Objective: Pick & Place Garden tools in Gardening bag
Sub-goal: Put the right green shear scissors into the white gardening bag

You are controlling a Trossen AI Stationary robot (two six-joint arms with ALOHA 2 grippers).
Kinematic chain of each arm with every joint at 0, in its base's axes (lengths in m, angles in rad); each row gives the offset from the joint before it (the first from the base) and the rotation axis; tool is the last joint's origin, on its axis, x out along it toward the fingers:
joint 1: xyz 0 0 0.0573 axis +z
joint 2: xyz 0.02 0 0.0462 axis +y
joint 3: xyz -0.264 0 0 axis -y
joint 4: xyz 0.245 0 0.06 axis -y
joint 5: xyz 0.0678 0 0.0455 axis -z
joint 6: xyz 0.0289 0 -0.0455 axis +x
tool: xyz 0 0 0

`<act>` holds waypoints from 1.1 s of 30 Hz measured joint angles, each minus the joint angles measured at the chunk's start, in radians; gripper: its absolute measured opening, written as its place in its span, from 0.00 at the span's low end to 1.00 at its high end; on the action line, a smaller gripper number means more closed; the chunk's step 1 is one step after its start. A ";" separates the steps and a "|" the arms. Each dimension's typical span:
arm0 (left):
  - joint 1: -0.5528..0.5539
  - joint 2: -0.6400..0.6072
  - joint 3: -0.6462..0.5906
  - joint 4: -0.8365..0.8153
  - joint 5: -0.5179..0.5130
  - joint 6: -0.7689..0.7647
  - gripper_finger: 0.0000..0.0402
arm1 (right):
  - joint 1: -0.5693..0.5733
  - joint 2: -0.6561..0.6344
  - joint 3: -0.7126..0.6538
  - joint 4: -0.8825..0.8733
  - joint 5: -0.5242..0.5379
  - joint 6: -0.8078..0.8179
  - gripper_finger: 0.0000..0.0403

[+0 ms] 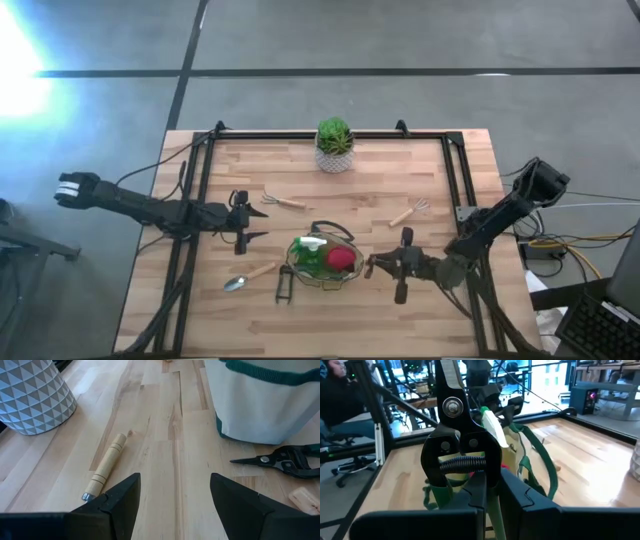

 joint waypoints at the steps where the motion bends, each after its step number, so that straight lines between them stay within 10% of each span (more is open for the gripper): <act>1: 0.000 0.000 0.000 0.000 0.000 0.000 0.60 | -0.009 0.006 0.000 0.009 -0.016 -0.001 0.04; 33: 0.000 0.000 0.000 0.000 0.000 0.000 0.60 | -0.185 0.097 0.045 0.033 -0.184 0.005 0.04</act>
